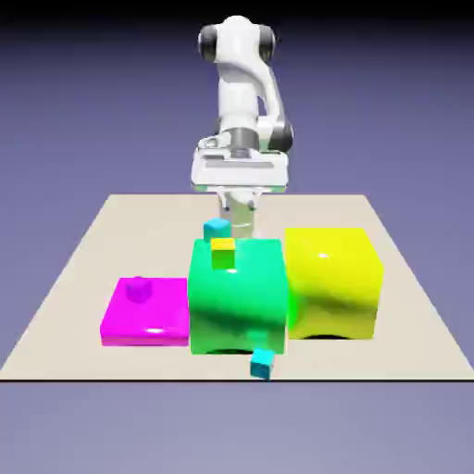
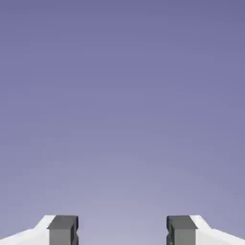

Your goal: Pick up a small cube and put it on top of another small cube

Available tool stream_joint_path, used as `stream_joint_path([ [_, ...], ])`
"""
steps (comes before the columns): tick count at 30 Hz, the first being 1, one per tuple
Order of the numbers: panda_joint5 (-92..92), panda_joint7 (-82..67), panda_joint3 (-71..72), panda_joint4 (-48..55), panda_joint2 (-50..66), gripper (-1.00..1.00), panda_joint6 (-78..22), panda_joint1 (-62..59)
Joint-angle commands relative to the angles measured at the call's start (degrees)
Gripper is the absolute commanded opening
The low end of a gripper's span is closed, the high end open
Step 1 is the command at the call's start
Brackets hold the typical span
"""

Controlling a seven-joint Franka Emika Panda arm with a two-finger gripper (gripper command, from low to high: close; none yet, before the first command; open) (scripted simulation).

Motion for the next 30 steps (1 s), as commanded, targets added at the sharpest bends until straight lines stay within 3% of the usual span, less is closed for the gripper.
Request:
stream_joint_path([
  [1, 0.02, 0.69, 0.45, 1.71, 2.08, 0.00, -1.83, -0.35],
  [30, 0.67, 20.57, 13.55, 51.12, 62.30, 0.00, -54.94, -10.63],
])
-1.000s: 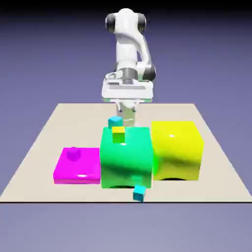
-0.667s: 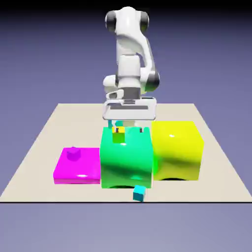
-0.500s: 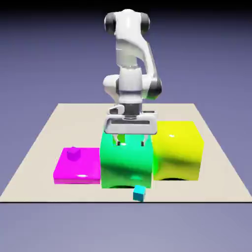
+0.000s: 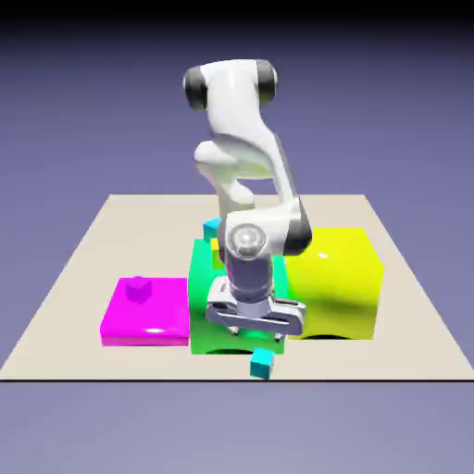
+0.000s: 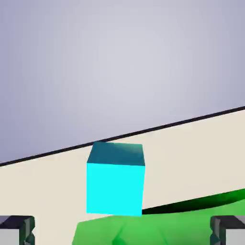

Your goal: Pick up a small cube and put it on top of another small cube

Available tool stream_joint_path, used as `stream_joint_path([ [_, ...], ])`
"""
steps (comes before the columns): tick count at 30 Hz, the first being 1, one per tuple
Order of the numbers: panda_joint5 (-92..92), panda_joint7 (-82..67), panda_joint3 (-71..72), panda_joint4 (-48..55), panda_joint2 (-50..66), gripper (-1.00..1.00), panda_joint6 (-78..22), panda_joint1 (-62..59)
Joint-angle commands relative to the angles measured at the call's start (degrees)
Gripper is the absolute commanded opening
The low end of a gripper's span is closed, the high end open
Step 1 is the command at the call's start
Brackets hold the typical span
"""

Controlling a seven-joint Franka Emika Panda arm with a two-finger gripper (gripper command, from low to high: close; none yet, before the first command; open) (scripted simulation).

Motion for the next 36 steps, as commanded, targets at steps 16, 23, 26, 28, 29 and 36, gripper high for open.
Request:
stream_joint_path([
  [16, 2.13, -3.62, -4.84, 0.82, -1.21, -1.00, -2.85, 0.24],
  [23, 5.72, -9.85, -19.38, -6.05, -10.86, -1.00, -3.96, 0.93],
  [26, 7.26, -12.52, -25.61, -9.00, -14.99, -1.00, -4.43, 1.22],
  [28, 8.07, -13.55, -29.76, -11.15, -17.44, -1.00, -4.96, 1.24],
  [29, 8.34, -13.63, -31.84, -12.33, -18.47, -1.00, -5.35, 1.14],
  [36, 10.15, -13.89, -46.19, -20.57, -25.50, -1.00, -8.13, 0.40],
])
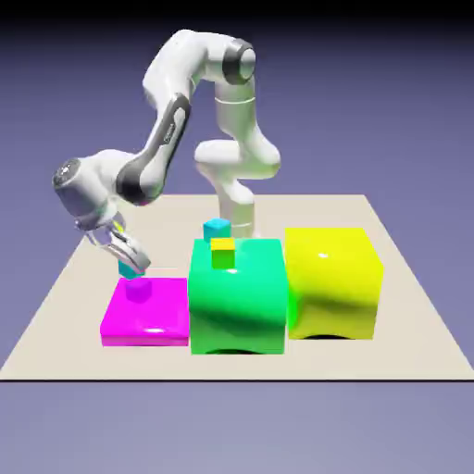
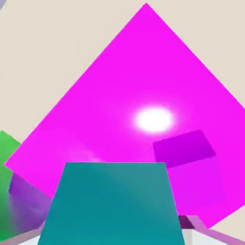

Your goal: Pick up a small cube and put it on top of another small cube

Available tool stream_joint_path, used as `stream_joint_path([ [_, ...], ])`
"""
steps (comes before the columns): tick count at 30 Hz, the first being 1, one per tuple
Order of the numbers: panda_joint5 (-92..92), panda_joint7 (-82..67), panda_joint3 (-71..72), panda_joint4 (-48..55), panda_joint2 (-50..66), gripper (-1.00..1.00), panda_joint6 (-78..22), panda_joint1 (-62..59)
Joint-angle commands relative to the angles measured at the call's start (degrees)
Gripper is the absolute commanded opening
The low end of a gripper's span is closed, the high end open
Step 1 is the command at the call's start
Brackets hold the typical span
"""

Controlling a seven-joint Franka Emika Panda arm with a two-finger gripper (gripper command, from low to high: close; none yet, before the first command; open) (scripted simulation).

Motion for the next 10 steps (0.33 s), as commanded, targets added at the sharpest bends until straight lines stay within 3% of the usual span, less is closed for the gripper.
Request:
stream_joint_path([
  [1, -0.76, 2.20, -0.35, -0.73, 0.75, -1.00, -0.69, -0.30],
  [6, 3.16, -0.70, 1.33, -6.76, 5.46, -1.00, 9.03, -0.53],
  [7, 3.16, -0.70, 1.33, -6.77, 5.46, 1.00, 9.03, -0.53],
  [10, 1.15, 0.78, 0.47, -3.68, 3.05, 1.00, 4.05, -0.41],
])
